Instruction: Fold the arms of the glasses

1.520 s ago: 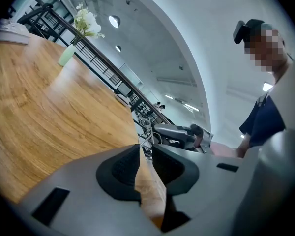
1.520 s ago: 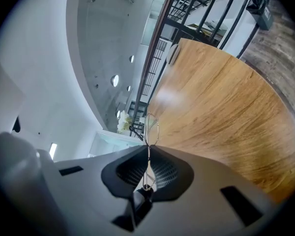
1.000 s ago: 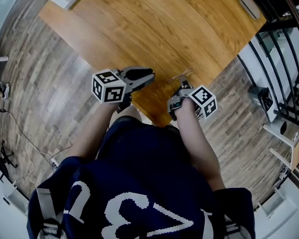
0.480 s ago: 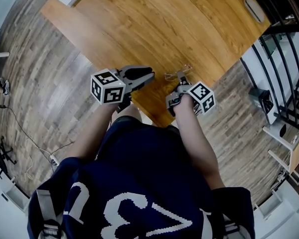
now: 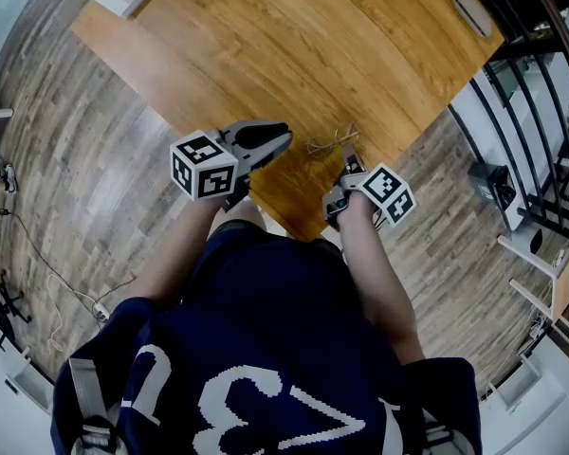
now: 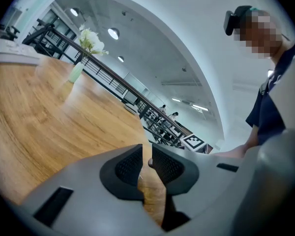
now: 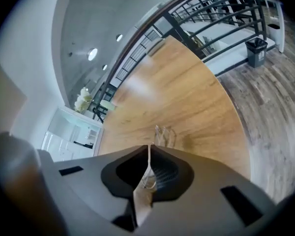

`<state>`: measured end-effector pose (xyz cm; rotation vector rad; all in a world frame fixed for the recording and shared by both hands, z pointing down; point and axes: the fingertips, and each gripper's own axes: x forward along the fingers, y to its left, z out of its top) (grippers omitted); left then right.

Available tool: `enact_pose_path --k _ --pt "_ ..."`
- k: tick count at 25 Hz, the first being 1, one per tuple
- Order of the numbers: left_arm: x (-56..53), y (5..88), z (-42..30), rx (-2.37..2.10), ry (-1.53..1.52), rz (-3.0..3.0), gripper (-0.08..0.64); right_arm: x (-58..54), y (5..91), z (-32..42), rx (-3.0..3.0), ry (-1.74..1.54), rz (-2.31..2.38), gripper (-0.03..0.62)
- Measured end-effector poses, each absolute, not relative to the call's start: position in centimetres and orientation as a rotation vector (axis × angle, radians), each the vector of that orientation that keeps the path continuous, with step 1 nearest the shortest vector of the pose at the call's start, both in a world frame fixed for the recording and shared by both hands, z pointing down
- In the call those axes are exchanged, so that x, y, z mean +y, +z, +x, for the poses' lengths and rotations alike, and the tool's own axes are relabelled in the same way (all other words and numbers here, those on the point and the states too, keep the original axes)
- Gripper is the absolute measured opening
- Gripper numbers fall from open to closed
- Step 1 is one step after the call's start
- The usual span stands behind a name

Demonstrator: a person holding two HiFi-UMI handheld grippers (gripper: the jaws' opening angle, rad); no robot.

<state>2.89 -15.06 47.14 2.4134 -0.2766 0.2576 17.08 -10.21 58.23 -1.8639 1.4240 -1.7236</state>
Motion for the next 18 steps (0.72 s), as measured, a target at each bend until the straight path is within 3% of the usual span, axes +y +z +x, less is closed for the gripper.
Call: enact_pose_path --k 14,18 --pt "-19.8 34.4 3.5 -0.626 0.076 2.85 0.021 -14.8 34.9 19.6 2.181 -0.481 -2.025 0.025" --pt "-20.9 30.9 2.2 -0.786 0.008 2.891 0.02 -13.5 30.5 20.4 2.162 -0.302 -2.064 0.025"
